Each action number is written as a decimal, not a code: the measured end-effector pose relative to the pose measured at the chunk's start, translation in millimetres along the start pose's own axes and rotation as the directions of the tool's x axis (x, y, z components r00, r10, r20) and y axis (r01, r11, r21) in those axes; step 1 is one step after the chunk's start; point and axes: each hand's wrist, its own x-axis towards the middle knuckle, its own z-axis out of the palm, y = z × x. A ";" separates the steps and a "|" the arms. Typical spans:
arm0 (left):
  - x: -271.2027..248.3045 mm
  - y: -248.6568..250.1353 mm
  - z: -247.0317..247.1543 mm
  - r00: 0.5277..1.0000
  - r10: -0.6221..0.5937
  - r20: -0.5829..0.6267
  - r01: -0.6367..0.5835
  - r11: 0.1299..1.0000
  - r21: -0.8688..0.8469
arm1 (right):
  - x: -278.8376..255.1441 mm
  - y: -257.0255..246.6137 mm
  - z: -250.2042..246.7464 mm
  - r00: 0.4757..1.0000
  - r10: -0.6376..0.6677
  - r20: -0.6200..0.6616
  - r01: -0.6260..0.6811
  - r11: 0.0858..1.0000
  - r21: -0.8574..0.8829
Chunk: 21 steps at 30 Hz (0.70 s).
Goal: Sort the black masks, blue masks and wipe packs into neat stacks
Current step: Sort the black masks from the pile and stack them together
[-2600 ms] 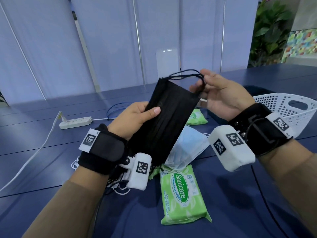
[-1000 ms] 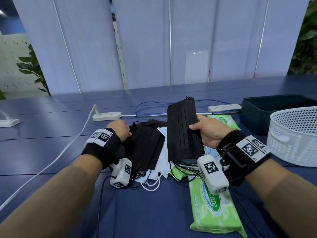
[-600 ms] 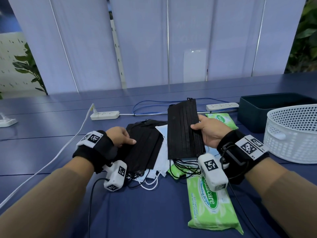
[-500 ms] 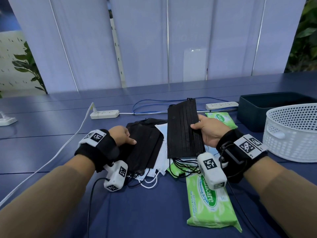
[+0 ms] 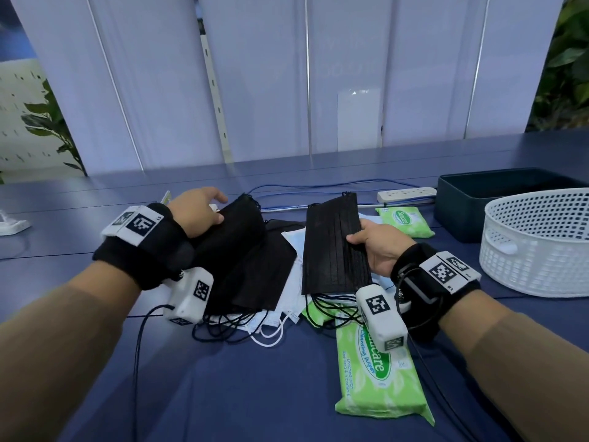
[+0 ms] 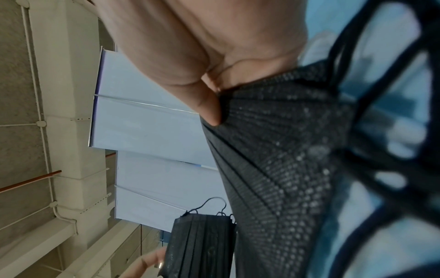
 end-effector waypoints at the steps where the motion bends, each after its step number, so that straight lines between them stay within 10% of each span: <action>1: -0.6 0.2 -0.8 1.000 0.022 0.010 -0.022 0.998 -0.063 | 0.0 0.3 0.0 1.000 0.004 0.002 -0.004 1.000 0.000; 3: -5.4 3.9 -3.0 0.998 0.069 0.012 -0.061 0.933 -0.354 | 1.1 0.8 -0.2 1.000 0.008 0.010 -0.008 1.000 -0.003; 6: -13.7 21.4 -2.0 0.987 0.160 0.008 -0.069 0.469 -0.880 | 2.3 1.2 0.0 1.000 0.006 0.016 -0.006 1.000 0.012; 10: -12.8 56.7 23.6 0.980 0.197 0.016 0.009 0.036 -0.999 | 0.8 1.8 -2.7 0.999 0.030 0.022 -0.032 0.996 0.082; 16: -10.6 97.0 101.0 0.985 0.136 0.104 0.055 0.320 -0.946 | -0.7 -0.7 -4.3 0.994 0.107 -0.026 -0.099 0.971 0.217; 21: -9.0 100.3 109.4 0.971 0.147 0.188 0.139 0.290 -0.947 | 0.6 -0.6 -2.7 0.992 0.104 -0.068 -0.084 0.965 0.247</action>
